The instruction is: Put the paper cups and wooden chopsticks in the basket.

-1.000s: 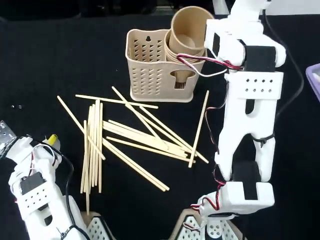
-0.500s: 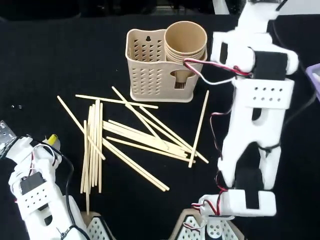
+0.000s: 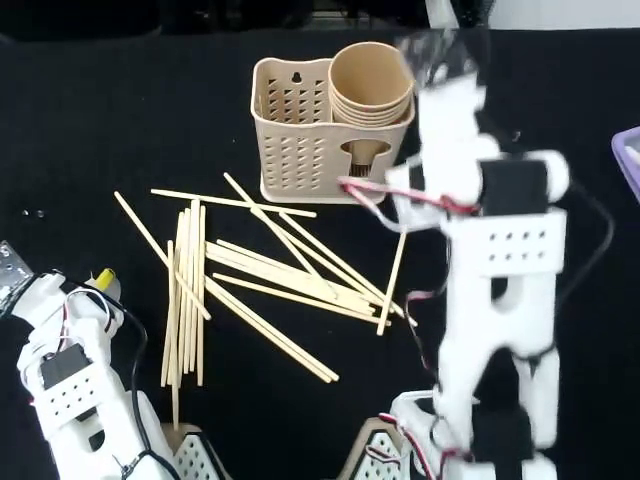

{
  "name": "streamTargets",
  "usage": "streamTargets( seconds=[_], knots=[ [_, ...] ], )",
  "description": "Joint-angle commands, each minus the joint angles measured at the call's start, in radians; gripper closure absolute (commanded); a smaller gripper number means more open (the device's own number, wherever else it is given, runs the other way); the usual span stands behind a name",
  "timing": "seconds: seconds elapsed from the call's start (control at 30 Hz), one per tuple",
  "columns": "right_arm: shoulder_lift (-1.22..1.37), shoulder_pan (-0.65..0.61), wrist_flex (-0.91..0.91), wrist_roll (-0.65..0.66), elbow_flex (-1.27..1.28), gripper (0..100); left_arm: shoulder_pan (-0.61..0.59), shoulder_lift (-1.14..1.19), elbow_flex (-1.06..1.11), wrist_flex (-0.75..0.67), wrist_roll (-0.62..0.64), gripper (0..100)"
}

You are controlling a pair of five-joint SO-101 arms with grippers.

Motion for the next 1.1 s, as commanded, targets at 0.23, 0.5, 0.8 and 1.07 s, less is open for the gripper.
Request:
streamTargets(
  seconds=[0.23, 0.5, 0.8, 1.07],
  knots=[
    [-0.283, 0.075, -0.66, 0.084, 1.029, 80.5, -0.001, -0.015, -0.053, -0.015, 0.0, 74],
    [-0.15, -0.014, -0.937, -0.072, 1.133, 80.3, -0.001, -0.015, -0.053, -0.015, 0.0, 74],
    [0.101, -0.032, -1.026, -0.092, 1.081, 80.8, -0.001, -0.015, -0.054, -0.017, 0.0, 74],
    [0.053, -0.025, -0.939, 0.011, 1.081, 97.7, -0.001, -0.015, -0.054, -0.017, 0.0, 74]
  ],
)
